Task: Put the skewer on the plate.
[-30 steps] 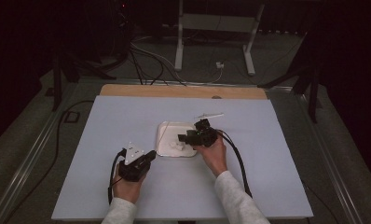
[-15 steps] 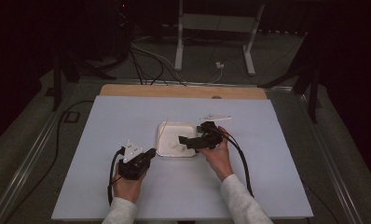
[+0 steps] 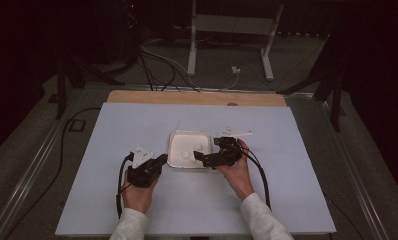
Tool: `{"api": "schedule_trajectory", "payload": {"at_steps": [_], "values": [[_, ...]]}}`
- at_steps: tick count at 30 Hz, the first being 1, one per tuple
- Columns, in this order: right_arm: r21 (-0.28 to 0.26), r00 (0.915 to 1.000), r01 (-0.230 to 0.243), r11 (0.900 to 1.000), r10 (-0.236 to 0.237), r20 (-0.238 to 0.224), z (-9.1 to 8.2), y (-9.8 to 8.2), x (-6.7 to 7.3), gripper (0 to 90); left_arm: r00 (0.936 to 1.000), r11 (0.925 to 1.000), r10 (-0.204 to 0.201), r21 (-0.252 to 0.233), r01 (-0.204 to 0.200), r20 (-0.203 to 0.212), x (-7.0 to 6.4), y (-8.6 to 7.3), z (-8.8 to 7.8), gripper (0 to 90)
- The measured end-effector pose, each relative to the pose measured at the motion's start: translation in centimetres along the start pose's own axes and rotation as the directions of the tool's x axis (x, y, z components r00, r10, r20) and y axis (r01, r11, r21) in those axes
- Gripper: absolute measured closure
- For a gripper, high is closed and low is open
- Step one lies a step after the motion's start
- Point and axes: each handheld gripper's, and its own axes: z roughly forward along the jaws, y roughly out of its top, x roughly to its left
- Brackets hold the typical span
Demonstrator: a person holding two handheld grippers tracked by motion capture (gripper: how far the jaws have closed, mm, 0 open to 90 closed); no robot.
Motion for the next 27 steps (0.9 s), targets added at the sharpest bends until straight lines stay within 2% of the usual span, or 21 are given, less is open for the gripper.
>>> {"api": "schedule_trajectory", "payload": {"at_steps": [4, 12, 20, 27], "values": [[-0.011, 0.9999, -0.009, 1.000, 0.009, 0.010, -0.6, -0.5, -0.3, 0.0, 1.0000, 1.0000, -0.006, -0.005, 0.006, -0.001, -0.1, 0.3, 0.2, 90.0], [-0.049, 0.9995, 0.021, 0.999, -0.020, 0.026, -2.0, -0.7, -0.3, 0.0, 0.9999, 0.9999, -0.009, 0.005, 0.009, -0.009, -0.1, 0.8, 1.2, 90.0], [-0.093, 0.9985, 0.032, 0.995, -0.027, 0.048, -3.6, -1.2, -0.5, 0.0, 0.9997, 0.9997, -0.021, 0.013, 0.021, -0.016, 0.0, 1.4, 2.3, 90.0], [-0.124, 0.9988, 0.028, 0.992, -0.023, 0.044, -5.2, -1.8, -0.7, 0.0, 0.9993, 0.9990, -0.029, 0.033, 0.030, -0.024, 0.2, 1.7, 3.4, 90.0]]}}
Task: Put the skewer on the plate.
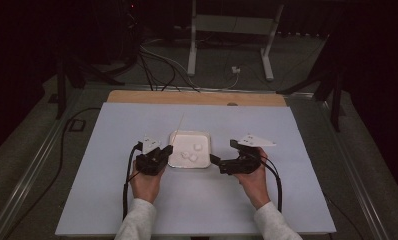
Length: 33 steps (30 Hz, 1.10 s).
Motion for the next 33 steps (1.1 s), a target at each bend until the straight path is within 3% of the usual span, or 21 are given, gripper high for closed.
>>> {"api": "schedule_trajectory", "payload": {"at_steps": [10, 18, 33], "values": [[-0.037, 0.9999, 0.001, 0.999, -0.001, 0.012, -2.4, -0.7, -0.4, 0.0, 0.9999, 0.9997, -0.010, 0.020, 0.011, -0.013, 0.1, 0.2, 1.3, 90.0], [-0.056, 0.9988, 0.015, 0.998, -0.012, 0.048, -4.2, -1.6, -1.0, 0.0, 0.9996, 0.9991, -0.007, 0.040, 0.008, -0.026, 0.2, 0.2, 2.1, 90.0], [-0.060, 0.9959, -0.004, 0.998, 0.010, 0.089, -7.0, -3.1, -2.2, 0.0, 0.9987, 0.9959, -0.026, 0.086, 0.029, -0.045, 0.3, -0.1, 3.7, 89.8]]}}
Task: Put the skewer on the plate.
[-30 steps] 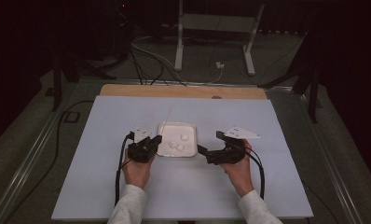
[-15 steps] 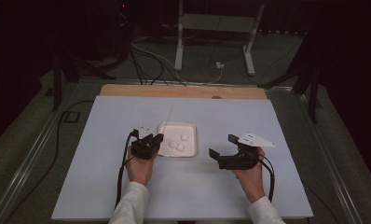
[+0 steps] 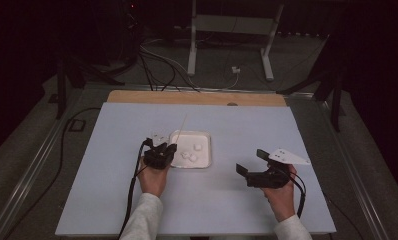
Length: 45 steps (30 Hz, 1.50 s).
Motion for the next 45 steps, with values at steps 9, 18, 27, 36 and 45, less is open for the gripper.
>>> {"api": "schedule_trajectory", "payload": {"at_steps": [9, 18, 27, 36, 45], "values": [[-0.005, 0.9997, -0.016, 1.000, 0.016, 0.017, -1.4, -0.7, -0.8, 0.0, 1.0000, 0.9994, -0.004, 0.035, 0.004, -0.009, -0.3, -0.3, 1.1, 89.6], [-0.015, 0.9994, -0.020, 1.000, 0.020, 0.027, -2.3, -1.2, -1.0, 0.0, 0.9998, 0.9971, -0.004, 0.076, 0.005, -0.020, -0.6, -0.6, 2.2, 89.6], [-0.029, 0.9991, -0.021, 0.999, 0.022, 0.036, -3.2, -1.4, -1.2, 0.0, 0.9984, 0.9919, -0.028, 0.122, 0.034, -0.050, -0.5, -0.9, 2.9, 89.5], [-0.041, 0.9986, -0.030, 0.999, 0.032, 0.042, -4.1, -1.6, -1.6, 0.0, 0.9964, 0.9876, -0.043, 0.148, 0.054, -0.073, -0.7, -1.3, 3.3, 88.7], [-0.044, 0.9981, -0.034, 0.998, 0.036, 0.050, -4.6, -2.0, -1.8, 0.0, 0.9977, 0.9910, -0.052, 0.122, 0.057, -0.045, -0.5, -1.3, 2.7, 65.2]]}}
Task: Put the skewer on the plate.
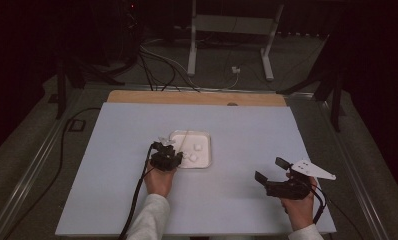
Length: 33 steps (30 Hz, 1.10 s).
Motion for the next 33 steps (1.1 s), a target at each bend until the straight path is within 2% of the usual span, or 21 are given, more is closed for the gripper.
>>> {"api": "schedule_trajectory", "payload": {"at_steps": [4, 6, 10, 14, 16, 19, 23, 26, 31, 33], "values": [[0.001, 1.0000, -0.002, 1.000, 0.002, 0.003, -0.1, -0.2, -0.2, 0.0, 0.9996, 0.9994, -0.009, -0.032, 0.010, 0.028, 0.4, 0.1, -0.8, 55.1], [0.001, 1.0000, -0.003, 1.000, 0.003, 0.004, -0.2, -0.3, -0.2, 0.0, 0.9975, 0.9986, -0.018, -0.049, 0.022, 0.068, 0.6, 0.2, -1.2, 51.0], [-0.001, 1.0000, -0.002, 1.000, 0.002, 0.000, -0.3, -0.4, -0.3, 0.0, 0.9932, 0.9965, -0.006, -0.082, 0.016, 0.116, 0.7, 0.3, -2.3, 42.0], [-0.005, 1.0000, 0.005, 1.000, -0.005, 0.005, -0.5, -0.5, -0.3, 0.0, 0.9928, 0.9935, 0.016, -0.114, -0.002, 0.119, 0.8, 0.3, -3.7, 26.7], [-0.007, 1.0000, 0.006, 1.000, -0.006, 0.004, -0.5, -0.6, -0.5, 0.0, 0.9920, 0.9871, 0.025, -0.160, -0.004, 0.124, 1.0, 0.4, -4.8, 20.3], [-0.014, 0.9999, 0.010, 1.000, -0.010, 0.008, -0.6, -0.6, -0.6, 0.0, 0.9913, 0.9726, 0.053, -0.231, -0.024, 0.120, 1.5, 0.3, -6.6, 14.0], [-0.015, 0.9997, 0.019, 1.000, -0.019, 0.017, -0.5, -0.7, -0.7, 0.0, 0.9906, 0.9581, 0.087, -0.281, -0.055, 0.105, 2.3, 0.1, -8.8, 2.6], [-0.013, 0.9994, 0.026, 1.000, -0.026, 0.022, -0.4, -0.9, -0.8, 0.0, 0.9895, 0.9447, 0.106, -0.321, -0.069, 0.098, 3.0, -0.3, -10.3, 1.2], [-0.016, 0.9994, 0.022, 1.000, -0.022, 0.028, -0.4, -0.9, -1.0, 0.0, 0.9883, 0.9245, 0.115, -0.375, -0.070, 0.100, 4.3, -1.3, -12.5, 0.9], [-0.019, 0.9993, 0.022, 1.000, -0.021, 0.031, -0.5, -1.0, -1.0, 0.0, 0.9871, 0.9141, 0.124, -0.399, -0.074, 0.101, 4.7, -1.6, -13.3, 0.9]]}}
